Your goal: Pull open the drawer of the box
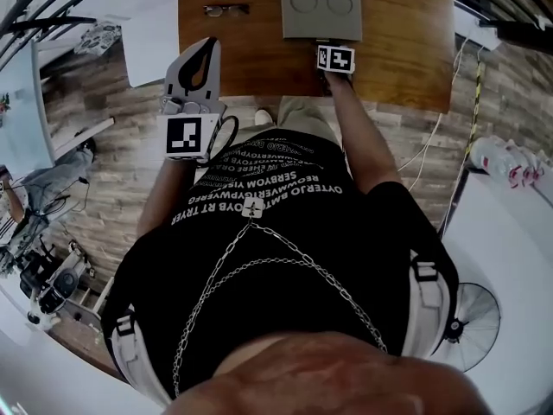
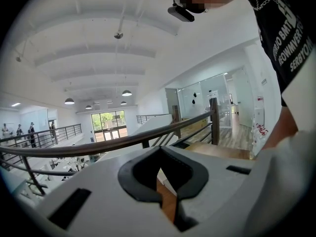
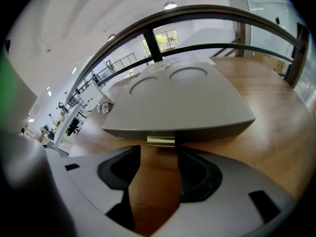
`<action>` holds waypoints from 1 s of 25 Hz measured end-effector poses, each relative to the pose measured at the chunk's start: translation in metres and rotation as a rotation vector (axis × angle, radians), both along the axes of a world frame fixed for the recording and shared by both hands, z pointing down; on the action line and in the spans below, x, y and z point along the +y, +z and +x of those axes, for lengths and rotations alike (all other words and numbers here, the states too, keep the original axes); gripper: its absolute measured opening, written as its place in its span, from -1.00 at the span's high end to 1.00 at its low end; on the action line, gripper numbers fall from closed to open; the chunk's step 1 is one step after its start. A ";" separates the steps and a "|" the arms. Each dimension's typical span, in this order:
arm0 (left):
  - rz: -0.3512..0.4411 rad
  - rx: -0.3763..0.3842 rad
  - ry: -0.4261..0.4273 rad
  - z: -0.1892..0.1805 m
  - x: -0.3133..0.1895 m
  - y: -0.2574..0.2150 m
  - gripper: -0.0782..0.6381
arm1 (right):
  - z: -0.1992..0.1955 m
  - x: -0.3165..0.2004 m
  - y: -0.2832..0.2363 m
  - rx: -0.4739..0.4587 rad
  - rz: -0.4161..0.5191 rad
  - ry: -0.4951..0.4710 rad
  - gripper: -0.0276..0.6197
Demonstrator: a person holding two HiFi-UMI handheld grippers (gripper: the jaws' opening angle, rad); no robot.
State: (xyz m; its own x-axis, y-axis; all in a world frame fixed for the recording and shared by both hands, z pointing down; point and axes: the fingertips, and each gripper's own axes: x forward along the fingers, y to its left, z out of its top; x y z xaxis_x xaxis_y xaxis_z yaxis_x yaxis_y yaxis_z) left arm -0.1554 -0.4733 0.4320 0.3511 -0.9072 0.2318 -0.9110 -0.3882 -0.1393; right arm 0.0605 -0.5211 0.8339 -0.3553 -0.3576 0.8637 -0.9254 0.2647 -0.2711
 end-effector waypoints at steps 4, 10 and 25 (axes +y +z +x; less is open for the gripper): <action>-0.005 0.013 -0.017 -0.008 0.011 -0.001 0.77 | -0.003 -0.001 -0.003 -0.002 0.011 0.012 0.20; -0.011 0.016 -0.026 -0.017 0.022 -0.004 0.76 | -0.006 -0.004 -0.003 0.035 0.024 0.038 0.37; -0.015 -0.015 0.034 -0.019 0.050 -0.004 0.76 | -0.014 0.028 -0.006 0.051 0.007 0.052 0.39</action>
State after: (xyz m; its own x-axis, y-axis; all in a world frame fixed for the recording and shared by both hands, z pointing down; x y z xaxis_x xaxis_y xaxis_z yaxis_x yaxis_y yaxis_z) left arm -0.1747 -0.4235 0.4276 0.3786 -0.8911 0.2503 -0.8949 -0.4214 -0.1466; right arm 0.0463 -0.4927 0.8280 -0.2915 -0.3808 0.8775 -0.9506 0.2177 -0.2213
